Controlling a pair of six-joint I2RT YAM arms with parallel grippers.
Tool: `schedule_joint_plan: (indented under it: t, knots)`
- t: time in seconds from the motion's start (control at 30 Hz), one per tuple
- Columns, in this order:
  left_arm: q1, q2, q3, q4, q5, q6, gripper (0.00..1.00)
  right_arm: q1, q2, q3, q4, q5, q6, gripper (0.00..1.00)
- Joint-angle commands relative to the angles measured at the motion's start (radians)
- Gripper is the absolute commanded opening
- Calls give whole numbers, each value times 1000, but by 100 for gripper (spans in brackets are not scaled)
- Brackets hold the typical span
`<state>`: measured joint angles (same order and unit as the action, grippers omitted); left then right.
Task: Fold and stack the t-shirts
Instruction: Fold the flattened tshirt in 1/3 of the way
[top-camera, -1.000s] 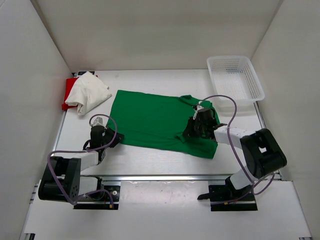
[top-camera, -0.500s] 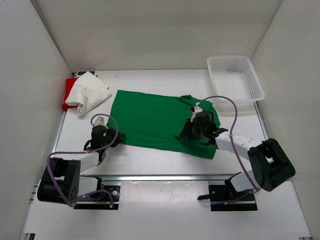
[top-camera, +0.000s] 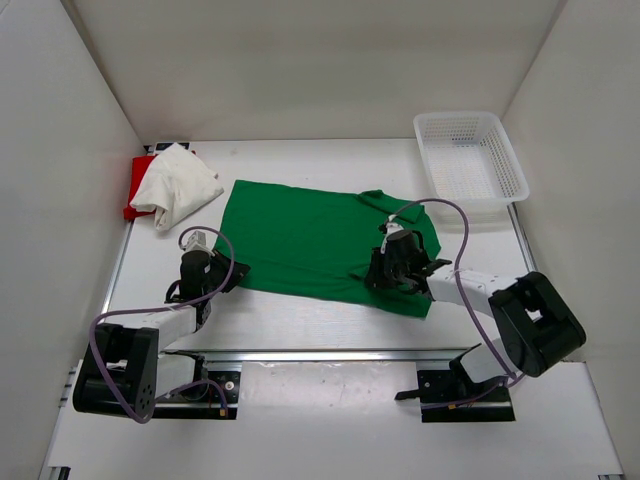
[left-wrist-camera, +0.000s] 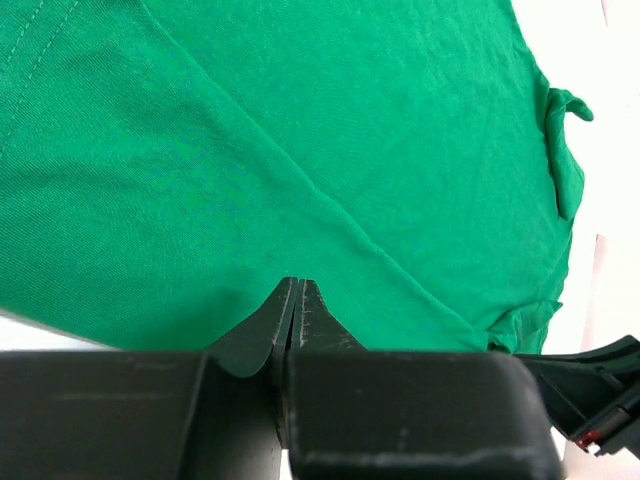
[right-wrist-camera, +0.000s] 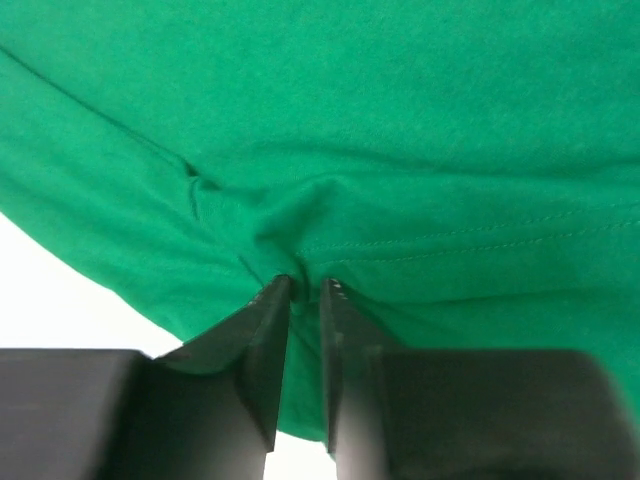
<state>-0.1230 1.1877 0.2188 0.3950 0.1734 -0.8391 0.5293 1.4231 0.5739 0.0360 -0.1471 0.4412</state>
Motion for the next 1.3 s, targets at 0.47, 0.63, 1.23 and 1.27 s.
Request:
schedule_joint_plan:
  t: [0.47,0.63,1.23,1.27]
  knots:
    - [0,-3,-19,33,12,-11,9,58,180,358,-157,190,-194,0]
    - [8,-2,-24,48,20,-23,8,58,243,455,-150,213,-219,14]
    - [-221,196,206,-47,-28,100,10,40,3,57,71,-45,-13,0]
    - [-181,235,200,-21,-8,74,9,46,14,60,71,-43,-16,0]
